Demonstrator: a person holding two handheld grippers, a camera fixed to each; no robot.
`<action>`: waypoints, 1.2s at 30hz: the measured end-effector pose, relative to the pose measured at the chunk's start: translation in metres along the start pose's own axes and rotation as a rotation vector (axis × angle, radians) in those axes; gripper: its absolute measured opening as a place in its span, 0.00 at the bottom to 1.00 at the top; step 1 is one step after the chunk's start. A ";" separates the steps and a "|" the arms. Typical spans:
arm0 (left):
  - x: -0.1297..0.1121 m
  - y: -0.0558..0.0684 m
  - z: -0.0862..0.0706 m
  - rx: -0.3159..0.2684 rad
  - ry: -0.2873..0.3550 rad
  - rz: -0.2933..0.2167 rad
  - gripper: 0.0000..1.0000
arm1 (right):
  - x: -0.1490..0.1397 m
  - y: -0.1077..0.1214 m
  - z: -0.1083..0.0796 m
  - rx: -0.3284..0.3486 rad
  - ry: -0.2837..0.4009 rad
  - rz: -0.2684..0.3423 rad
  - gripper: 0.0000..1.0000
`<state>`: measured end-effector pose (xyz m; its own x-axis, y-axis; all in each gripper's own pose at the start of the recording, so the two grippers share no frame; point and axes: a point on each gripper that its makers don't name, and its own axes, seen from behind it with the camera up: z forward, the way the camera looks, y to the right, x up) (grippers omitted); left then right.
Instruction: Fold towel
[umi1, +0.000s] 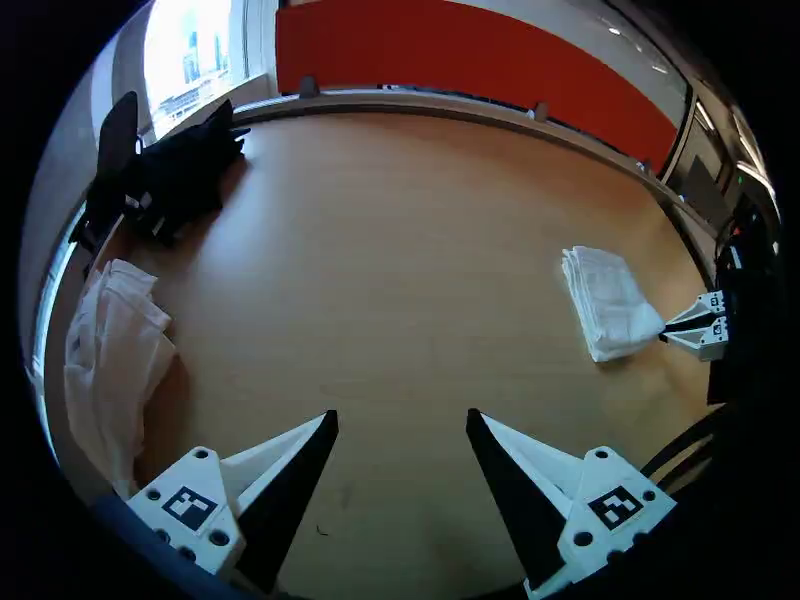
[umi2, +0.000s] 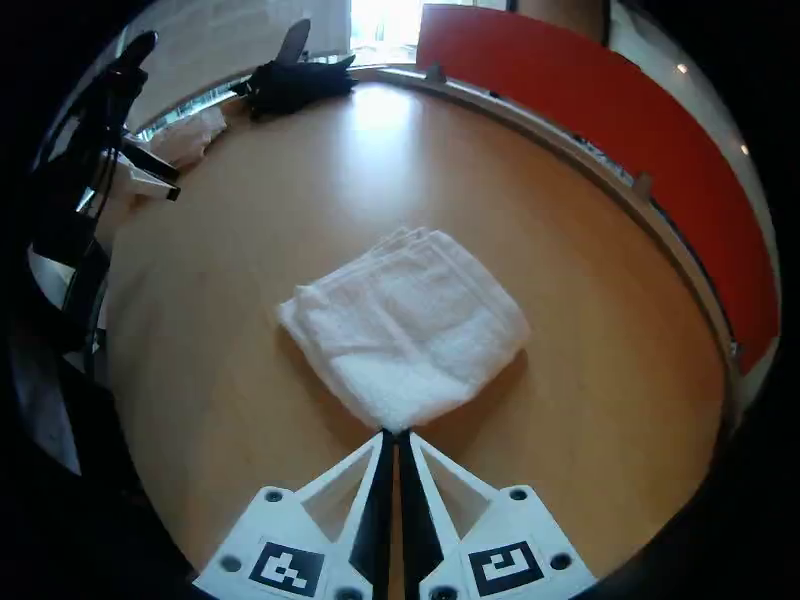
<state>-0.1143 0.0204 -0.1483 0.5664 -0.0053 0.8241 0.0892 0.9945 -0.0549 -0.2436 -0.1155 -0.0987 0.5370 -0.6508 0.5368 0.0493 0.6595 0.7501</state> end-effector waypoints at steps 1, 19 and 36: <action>0.000 0.001 0.001 -0.003 0.002 -0.003 0.95 | 0.005 0.003 -0.003 -0.004 0.007 -0.003 0.04; 0.020 0.010 -0.003 -0.012 0.034 0.024 0.95 | 0.116 0.036 -0.061 -0.038 0.182 -0.086 0.04; 0.037 0.021 -0.006 -0.019 0.058 0.038 0.95 | 0.127 0.086 -0.107 -0.074 0.226 -0.060 0.04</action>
<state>-0.0868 0.0404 -0.1218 0.6164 0.0261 0.7870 0.0817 0.9919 -0.0969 -0.0811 -0.1018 -0.0073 0.7056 -0.5942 0.3860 0.1435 0.6534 0.7433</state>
